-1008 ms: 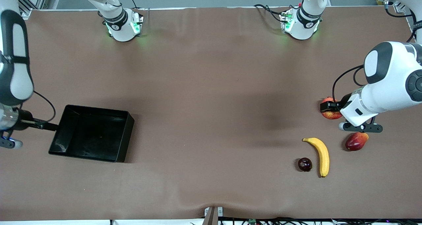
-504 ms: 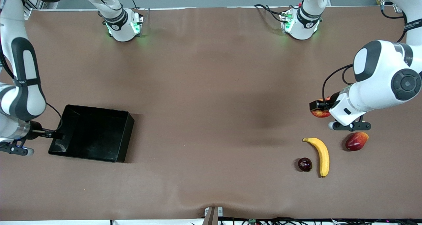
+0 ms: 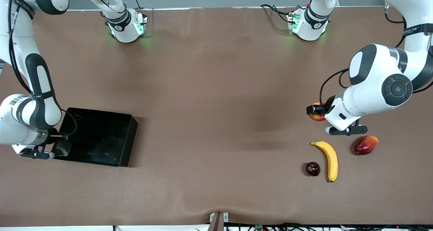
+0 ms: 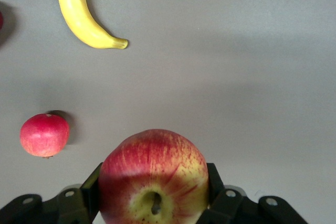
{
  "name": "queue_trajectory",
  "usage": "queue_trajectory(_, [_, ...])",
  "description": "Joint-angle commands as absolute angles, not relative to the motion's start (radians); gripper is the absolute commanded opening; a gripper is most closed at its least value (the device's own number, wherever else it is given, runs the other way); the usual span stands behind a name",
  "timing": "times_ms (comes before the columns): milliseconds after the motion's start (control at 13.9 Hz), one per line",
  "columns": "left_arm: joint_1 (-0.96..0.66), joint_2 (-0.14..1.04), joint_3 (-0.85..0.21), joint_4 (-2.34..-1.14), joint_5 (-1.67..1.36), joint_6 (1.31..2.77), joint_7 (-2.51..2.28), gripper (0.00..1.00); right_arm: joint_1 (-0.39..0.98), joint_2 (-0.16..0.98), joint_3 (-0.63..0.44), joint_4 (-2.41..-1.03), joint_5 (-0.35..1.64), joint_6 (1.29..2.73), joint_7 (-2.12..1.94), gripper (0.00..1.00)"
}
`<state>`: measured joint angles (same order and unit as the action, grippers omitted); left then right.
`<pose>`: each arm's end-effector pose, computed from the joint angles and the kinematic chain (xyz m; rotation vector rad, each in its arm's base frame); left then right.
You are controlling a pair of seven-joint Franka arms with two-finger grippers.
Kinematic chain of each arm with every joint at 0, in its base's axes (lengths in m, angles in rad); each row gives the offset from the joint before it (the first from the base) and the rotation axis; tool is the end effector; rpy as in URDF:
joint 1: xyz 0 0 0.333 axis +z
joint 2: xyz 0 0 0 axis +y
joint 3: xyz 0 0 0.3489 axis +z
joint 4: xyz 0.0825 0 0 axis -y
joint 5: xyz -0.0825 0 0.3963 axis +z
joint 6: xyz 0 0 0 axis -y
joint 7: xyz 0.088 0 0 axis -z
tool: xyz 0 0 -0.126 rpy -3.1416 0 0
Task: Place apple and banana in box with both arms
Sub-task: 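Push the black tray toward the apple with the right gripper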
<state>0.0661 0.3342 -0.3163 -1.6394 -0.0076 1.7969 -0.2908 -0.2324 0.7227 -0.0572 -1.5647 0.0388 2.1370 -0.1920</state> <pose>0.6367 -0.1426 0.4263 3.0639 0.0783 -0.2829 0.6863 -0.1965 0.2049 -3.1005 0.1698 0.2280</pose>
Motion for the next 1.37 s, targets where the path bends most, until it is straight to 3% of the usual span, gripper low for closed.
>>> queue_trajectory(0, [0.066, 0.362, -0.319, -1.609, -0.021, 1.79, -0.311, 0.0, -0.25, 0.713, -0.043, -1.569, 0.055, 2.129, -0.23, 0.0])
queue_trajectory(288, [0.054, 0.382, -0.318, -1.591, -0.017, 1.79, -0.311, 0.0, -0.235, 0.681, -0.013, -1.557, 0.057, 2.126, -0.327, 0.0])
queue_trajectory(576, [0.041, 0.4, -0.318, -1.568, -0.014, 1.79, -0.353, 0.0, -0.233, 0.612, 0.135, -1.549, 0.058, 2.099, -0.322, 0.0])
queue_trajectory(864, [0.034, 0.408, -0.316, -1.568, -0.008, 1.79, -0.344, 0.0, -0.212, 0.612, 0.314, -1.526, 0.057, 2.092, -0.183, 0.0])
queue_trajectory(1296, [0.032, 0.407, -0.316, -1.545, -0.023, 1.781, -0.353, 0.0, 0.088, 0.626, 0.336, -1.506, 0.049, 2.105, 0.343, 0.0])
